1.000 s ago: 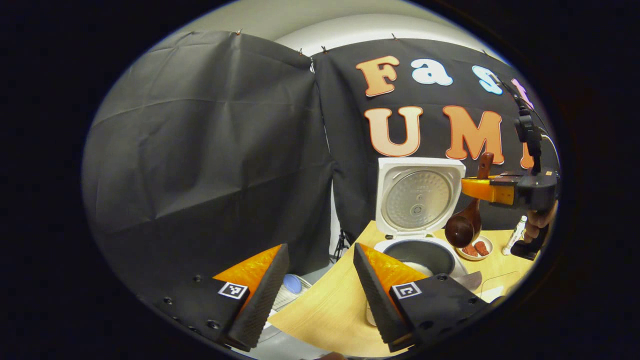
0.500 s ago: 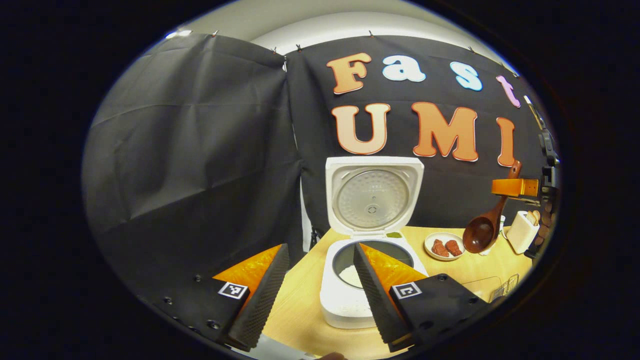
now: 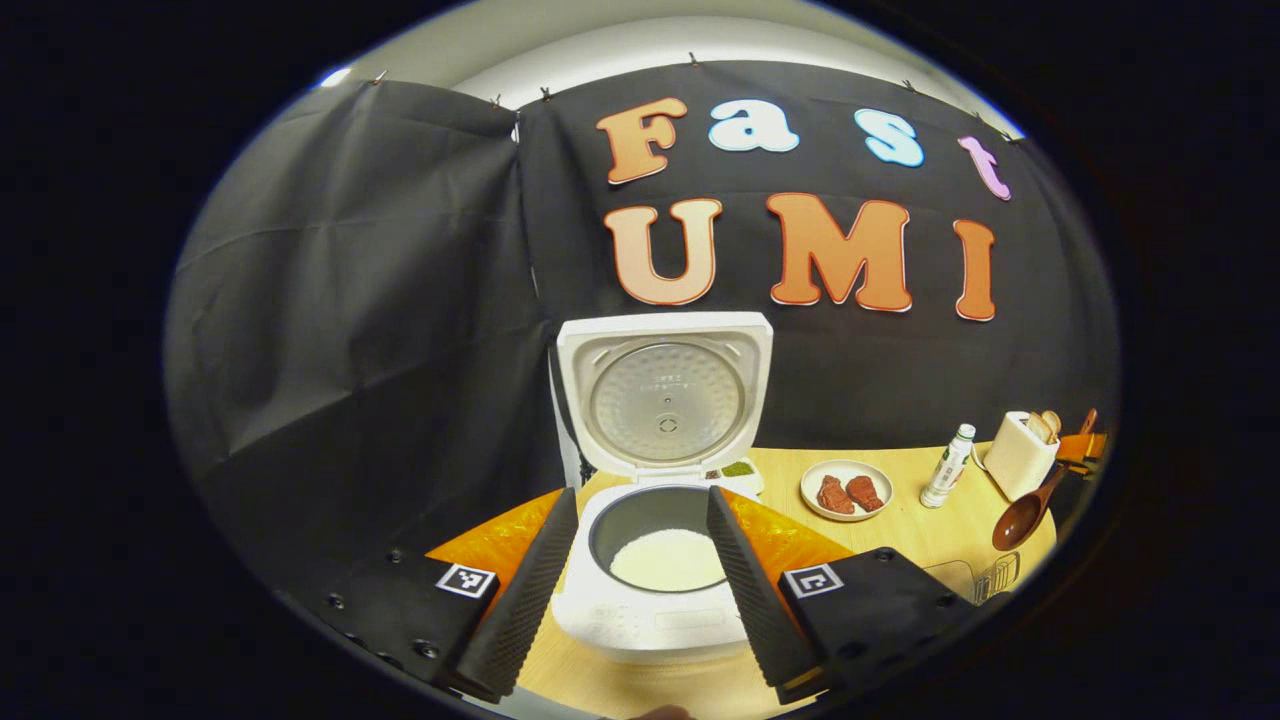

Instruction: Close the left gripper, press the button to open the rice cooker; take a wooden spoon from the chopstick holder with the right hand, scoop a spoonful of rice and pour it into the rice cooker, then put the wooden spoon back into the chopstick holder.

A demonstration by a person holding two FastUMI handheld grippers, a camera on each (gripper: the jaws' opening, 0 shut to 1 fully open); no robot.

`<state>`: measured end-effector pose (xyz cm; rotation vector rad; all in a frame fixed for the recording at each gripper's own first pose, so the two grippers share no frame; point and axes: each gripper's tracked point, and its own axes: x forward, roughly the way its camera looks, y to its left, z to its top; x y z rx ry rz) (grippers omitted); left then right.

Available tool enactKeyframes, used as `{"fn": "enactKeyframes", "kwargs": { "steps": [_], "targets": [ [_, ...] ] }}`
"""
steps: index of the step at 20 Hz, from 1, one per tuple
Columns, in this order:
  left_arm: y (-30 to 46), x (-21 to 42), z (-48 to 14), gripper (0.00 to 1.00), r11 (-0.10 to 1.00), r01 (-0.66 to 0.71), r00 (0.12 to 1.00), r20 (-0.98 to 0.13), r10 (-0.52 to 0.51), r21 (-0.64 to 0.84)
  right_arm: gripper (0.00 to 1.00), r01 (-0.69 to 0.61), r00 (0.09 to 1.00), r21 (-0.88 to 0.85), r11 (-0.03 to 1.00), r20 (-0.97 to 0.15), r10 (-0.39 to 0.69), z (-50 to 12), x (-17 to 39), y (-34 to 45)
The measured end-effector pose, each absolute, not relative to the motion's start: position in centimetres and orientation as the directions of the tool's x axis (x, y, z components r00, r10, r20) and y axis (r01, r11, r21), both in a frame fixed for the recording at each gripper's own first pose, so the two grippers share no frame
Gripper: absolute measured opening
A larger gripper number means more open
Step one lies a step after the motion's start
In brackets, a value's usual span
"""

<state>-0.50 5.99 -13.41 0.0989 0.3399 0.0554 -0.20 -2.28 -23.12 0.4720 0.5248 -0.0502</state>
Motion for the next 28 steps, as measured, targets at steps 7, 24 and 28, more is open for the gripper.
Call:
{"fn": "enactKeyframes", "kwargs": {
  "steps": [7,24,28],
  "targets": [
    [2.8,1.5,-10.9,0.9,0.989,0.018,0.957,-0.289,0.026,0.147,0.14,0.253,0.859,0.39,0.885,-0.512,-0.02,-26.4,-2.2,-7.9],
    [4.2,9.8,-3.2,0.93,0.999,-0.019,0.977,-0.214,0.01,-0.037,0.23,0.345,0.778,0.417,0.841,-0.629,-0.008,-34.6,-6.4,-8.0],
    [5.8,14.0,-1.8,0.93,0.998,-0.033,0.967,-0.255,0.019,-0.051,0.3,0.378,0.765,0.363,0.852,-0.641,-0.067,-33.6,-7.2,-9.7]
  ]
}}
